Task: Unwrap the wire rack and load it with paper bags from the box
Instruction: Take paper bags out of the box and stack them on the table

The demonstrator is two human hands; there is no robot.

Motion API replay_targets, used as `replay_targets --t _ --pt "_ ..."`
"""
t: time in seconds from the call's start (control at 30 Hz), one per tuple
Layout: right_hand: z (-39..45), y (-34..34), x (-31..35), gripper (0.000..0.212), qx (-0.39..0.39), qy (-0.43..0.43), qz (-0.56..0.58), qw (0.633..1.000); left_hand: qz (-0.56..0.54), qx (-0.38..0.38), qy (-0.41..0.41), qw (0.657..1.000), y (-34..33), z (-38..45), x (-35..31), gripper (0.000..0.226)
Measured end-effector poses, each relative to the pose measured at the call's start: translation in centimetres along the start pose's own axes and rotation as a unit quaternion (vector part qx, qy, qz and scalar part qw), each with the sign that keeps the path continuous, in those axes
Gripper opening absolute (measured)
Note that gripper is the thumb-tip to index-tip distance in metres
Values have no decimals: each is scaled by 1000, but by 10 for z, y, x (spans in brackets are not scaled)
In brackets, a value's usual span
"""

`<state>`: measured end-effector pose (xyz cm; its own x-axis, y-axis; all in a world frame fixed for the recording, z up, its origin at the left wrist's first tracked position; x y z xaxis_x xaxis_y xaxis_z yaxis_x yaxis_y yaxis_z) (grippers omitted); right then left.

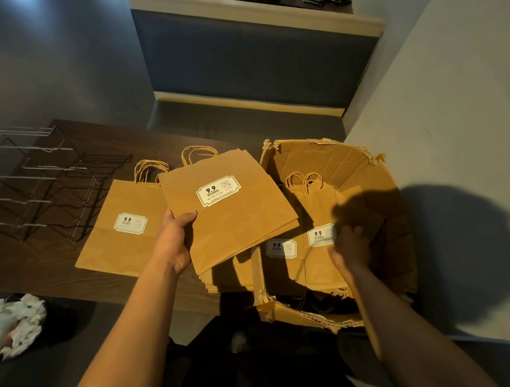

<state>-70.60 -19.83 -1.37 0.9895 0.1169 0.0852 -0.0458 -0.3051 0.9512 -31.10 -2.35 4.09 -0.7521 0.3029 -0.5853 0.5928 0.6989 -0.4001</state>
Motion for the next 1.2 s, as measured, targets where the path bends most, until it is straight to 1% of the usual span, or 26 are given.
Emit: replay_targets --t 0.07,0.23,0.3,0.37,0.5,0.6,0.63,0.67,0.73,0.77,0.83,0.9,0.97,1.0,1.1,1.2 --pt "0 6 9 33 -18 20 -32 999 0 -2 5 1000 0 2 3 47" --pt "-5 11 21 35 -35 48 -67 996 1 2 6 1000 -4 2 4 46" --pt "-3 9 22 34 -38 69 -56 995 -3 4 8 1000 -5 2 4 45" --pt "-3 7 20 41 -43 60 12 997 -6 5 10 1000 -4 3 3 44" --pt "-6 10 1 59 -55 -24 172 983 -10 8 9 1000 -2 3 1 45" --pt "-3 14 -6 74 -45 -34 208 976 -8 9 7 1000 -1 4 0 45" --pt "-4 14 -6 73 -42 -34 209 976 -8 10 6 1000 -1 4 -1 45" --pt "-4 11 -4 68 -33 -28 213 976 -8 10 6 1000 -1 5 -1 44" --pt "-7 2 9 45 0 -3 240 971 -14 6 6 1000 0 5 -2 41" --pt "-8 -5 17 34 20 9 262 965 -16 6 6 1000 1 5 -2 40" --pt "-14 -15 29 22 52 10 331 942 -15 8 5 1000 1 5 -4 39" --pt "-23 -10 31 15 48 -14 408 912 -12 11 3 1000 0 5 -6 39" --pt "-32 13 29 10 24 -21 444 895 -13 10 2 1000 1 5 -9 39" --pt "-36 27 29 16 21 -21 469 883 -15 7 1 1000 3 5 -11 39" --pt "-48 73 40 43 31 -21 568 822 -27 -1 -6 1000 10 6 -17 37" --pt "-58 119 57 58 23 14 603 797 -41 -1 -8 999 12 7 -21 36"
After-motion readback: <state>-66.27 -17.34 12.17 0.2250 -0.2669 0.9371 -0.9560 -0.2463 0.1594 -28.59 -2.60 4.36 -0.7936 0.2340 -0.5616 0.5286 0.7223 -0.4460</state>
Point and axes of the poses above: each hand's wrist, its own z-axis towards the middle knuckle, its own y-axis out of the back of the hand, x = y × z, the point moved 10 cm from there along z, towards the middle knuckle, and after that the axes turned 11 degrees about y, right-handed, at the moved point
